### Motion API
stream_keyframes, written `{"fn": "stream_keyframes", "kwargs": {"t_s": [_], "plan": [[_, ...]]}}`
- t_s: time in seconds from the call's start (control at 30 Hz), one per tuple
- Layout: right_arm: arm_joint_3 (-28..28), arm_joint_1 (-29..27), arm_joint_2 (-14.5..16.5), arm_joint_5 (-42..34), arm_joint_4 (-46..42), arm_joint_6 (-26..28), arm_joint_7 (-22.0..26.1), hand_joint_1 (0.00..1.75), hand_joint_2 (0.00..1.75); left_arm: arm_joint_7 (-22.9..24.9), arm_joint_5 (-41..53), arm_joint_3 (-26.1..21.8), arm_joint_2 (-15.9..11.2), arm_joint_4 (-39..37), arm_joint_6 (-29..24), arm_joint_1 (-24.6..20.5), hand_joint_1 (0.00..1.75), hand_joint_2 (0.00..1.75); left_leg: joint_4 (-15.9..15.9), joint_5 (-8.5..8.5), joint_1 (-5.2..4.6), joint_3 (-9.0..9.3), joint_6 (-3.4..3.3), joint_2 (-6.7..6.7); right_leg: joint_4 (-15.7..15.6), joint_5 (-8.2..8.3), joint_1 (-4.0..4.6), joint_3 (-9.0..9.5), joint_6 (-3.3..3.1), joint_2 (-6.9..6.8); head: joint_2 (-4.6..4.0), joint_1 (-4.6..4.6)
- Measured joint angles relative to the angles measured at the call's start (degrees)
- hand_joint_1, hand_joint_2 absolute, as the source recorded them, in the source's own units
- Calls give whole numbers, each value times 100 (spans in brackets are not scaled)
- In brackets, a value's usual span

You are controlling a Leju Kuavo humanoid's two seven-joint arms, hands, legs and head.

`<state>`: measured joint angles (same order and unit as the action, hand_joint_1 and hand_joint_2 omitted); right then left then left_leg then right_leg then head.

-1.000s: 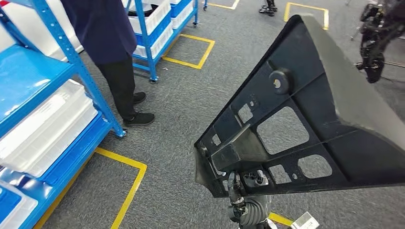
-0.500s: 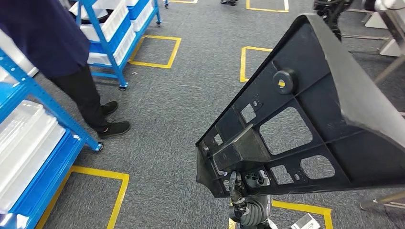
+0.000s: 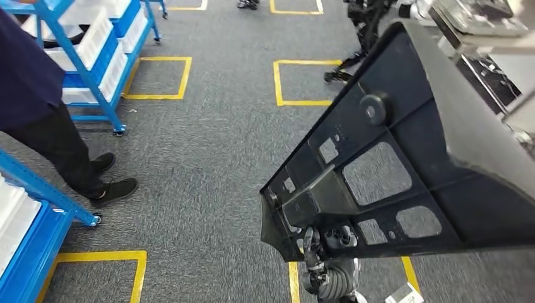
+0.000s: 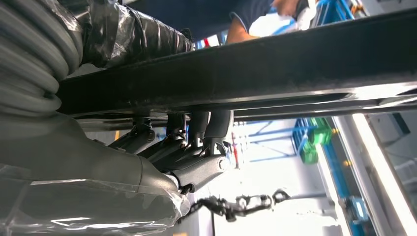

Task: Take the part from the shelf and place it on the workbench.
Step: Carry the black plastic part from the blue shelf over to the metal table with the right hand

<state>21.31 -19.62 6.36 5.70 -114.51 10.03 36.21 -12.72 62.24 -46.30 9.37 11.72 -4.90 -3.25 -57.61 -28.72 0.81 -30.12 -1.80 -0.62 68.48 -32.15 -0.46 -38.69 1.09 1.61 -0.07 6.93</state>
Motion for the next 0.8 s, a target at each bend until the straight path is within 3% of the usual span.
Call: {"fn": "stream_keyframes", "kwargs": {"t_s": [0.07, 0.1, 0.13, 0.23, 0.3, 0.37, 0.43, 0.5, 0.57, 0.6, 0.63, 0.67, 0.73, 0.8], "plan": [[-2, -2, 0, 1, 5, 5, -3, 175, 175, -1, 1, -1, -4, 0, 0, 10, 0, 175, -4, -10, -23, -4, -13, 182, 602, -221, -21, -282, 34, -106, 0, 0], [-4, -4, 0, 1, 7, 7, -3, 175, 175, -1, 1, -2, -5, 0, 1, 10, 0, 175, -6, -18, -28, -1, -12, 265, 643, -182, -28, -292, 41, -124, 0, -1], [-5, -5, 0, 3, 9, 9, -3, 175, 175, -1, 1, -2, -5, 0, 1, 5, 0, 175, -8, -28, -31, 6, -7, 343, 464, -49, -30, -186, 39, -151, 0, -1], [-7, -6, 1, 12, 9, 19, -7, 175, 175, -6, 2, -2, -4, 0, 5, -10, 0, 175, -15, -72, -48, 55, 37, 526, -651, 384, 22, 435, -33, -419, 0, -1], [-9, -11, 4, 22, 9, 27, -14, 175, 175, -9, 7, -2, -4, 0, 8, -17, 0, 175, -16, -94, -66, 79, 86, 620, -919, 413, 79, 556, -92, -488, 0, -2], [-13, -21, 13, 36, 8, 30, -18, 175, 175, -9, 10, -2, -2, 0, 11, -34, 0, 175, -11, -118, -67, 110, 145, 684, -953, 443, 72, 551, -148, -368, 0, -3], [-17, -28, 27, 51, 6, 33, -18, 175, 175, -10, 11, -2, 0, 0, 14, -42, 0, 175, -193, -279, -56, 58, 195, 500, -1021, 482, 31, 580, -217, -263, 0, -4], [-19, -31, 34, 58, 7, 36, -20, 175, 175, -11, 12, -2, 0, -1, 17, -32, 0, 175, -818, -635, -41, -225, 220, 210, -1046, 505, 13, 584, -261, -157, 0, -5], [-19, -32, 35, 56, 9, 36, -23, 175, 175, -11, 12, -2, 1, -1, 20, -14, 0, 175, -1518, -892, -31, -571, 234, 117, -1025, 507, 20, 563, -272, -19, 0, -4], [-20, -32, 35, 55, 9, 36, -25, 175, 175, -10, 12, -2, 1, -1, 20, -6, 0, 175, -1643, -867, -26, -646, 239, 110, -1007, 503, 22, 558, -272, 59, 0, -5], [-20, -32, 35, 55, 9, 35, -26, 175, 175, -10, 12, -2, 0, -1, 20, -1, 0, 175, -1534, -722, -19, -613, 242, 101, -985, 497, 19, 555, -268, 142, 0, -5], [-20, -32, 35, 55, 9, 35, -27, 175, 175, -10, 12, -2, -1, 0, 20, 0, 0, 175, -1208, -490, -6, -480, 244, 58, -957, 486, 13, 554, -256, 226, 0, -5], [-20, -30, 36, 56, 10, 36, -30, 175, 175, -11, 14, -3, -3, -1, 21, 0, 0, 175, -475, -159, 26, -172, 242, -177, -885, 458, 6, 529, -211, 373, 0, -3], [-21, -29, 37, 60, 11, 37, -44, 175, 175, -15, 16, -5, -4, -1, 23, -6, 0, 175, -175, -113, 29, -56, 211, -339, -846, 459, 3, 477, -143, 490, 0, -2]]}}
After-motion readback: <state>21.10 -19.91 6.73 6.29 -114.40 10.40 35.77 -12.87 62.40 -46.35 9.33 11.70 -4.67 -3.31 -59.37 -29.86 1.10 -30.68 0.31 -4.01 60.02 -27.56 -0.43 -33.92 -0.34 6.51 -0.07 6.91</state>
